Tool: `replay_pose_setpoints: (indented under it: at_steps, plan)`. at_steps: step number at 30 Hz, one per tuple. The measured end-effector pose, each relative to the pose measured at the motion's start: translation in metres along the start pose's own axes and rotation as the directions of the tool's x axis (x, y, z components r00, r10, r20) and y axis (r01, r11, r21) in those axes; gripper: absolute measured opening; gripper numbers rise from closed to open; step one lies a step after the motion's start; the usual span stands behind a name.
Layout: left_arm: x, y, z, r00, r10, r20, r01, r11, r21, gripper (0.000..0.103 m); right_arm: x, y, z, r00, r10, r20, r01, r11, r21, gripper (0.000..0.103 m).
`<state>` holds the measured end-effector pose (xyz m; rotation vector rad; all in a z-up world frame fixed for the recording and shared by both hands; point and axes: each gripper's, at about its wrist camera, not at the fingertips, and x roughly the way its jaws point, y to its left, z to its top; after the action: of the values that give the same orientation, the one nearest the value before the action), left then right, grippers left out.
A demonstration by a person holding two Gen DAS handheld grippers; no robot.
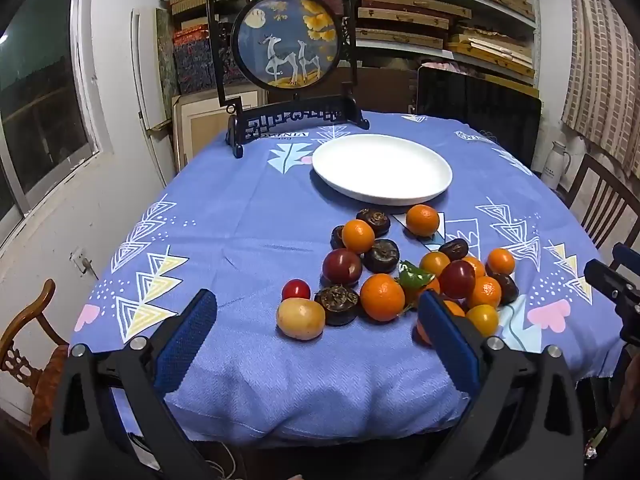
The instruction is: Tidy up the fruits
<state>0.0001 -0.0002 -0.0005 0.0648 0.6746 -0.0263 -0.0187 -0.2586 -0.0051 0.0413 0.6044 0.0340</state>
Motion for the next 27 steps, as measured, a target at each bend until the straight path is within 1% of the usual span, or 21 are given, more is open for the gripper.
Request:
replay_pose_setpoints:
  at_steps: [5, 6, 9, 12, 13, 27]
  plan:
    - [0.002, -0.005, -0.002, 1.0, 0.012, -0.005, -0.012, 1.0, 0.016, 0.098, 0.004, 0.002, 0.002, 1.0, 0.005, 0.0, -0.005, 1.0, -0.005, 0.099]
    - [0.006, 0.0, -0.001, 1.0, 0.002, -0.016, -0.002, 1.0, 0.002, 0.098, 0.006, 0.004, 0.001, 1.0, 0.005, -0.001, -0.005, 1.0, -0.009, 0.099]
    - [0.007, 0.005, -0.002, 1.0, 0.006, -0.01, -0.006, 1.0, -0.004, 0.098, 0.002, 0.003, -0.001, 1.0, 0.007, -0.003, -0.008, 1.0, -0.014, 0.099]
    - [0.012, 0.005, -0.003, 1.0, 0.005, -0.02, -0.005, 1.0, -0.003, 0.098, 0.005, 0.001, -0.001, 0.999, 0.015, -0.029, -0.015, 1.0, -0.012, 0.099]
    - [0.012, 0.006, -0.003, 1.0, 0.005, -0.022, -0.005, 1.0, -0.002, 0.098, 0.012, 0.007, 0.001, 0.999, 0.013, -0.039, -0.014, 1.0, -0.021, 0.099]
    - [0.01, 0.002, -0.005, 1.0, -0.002, -0.019, 0.002, 1.0, 0.011, 0.098, 0.005, 0.008, -0.001, 0.999, 0.013, -0.03, -0.014, 1.0, -0.022, 0.099]
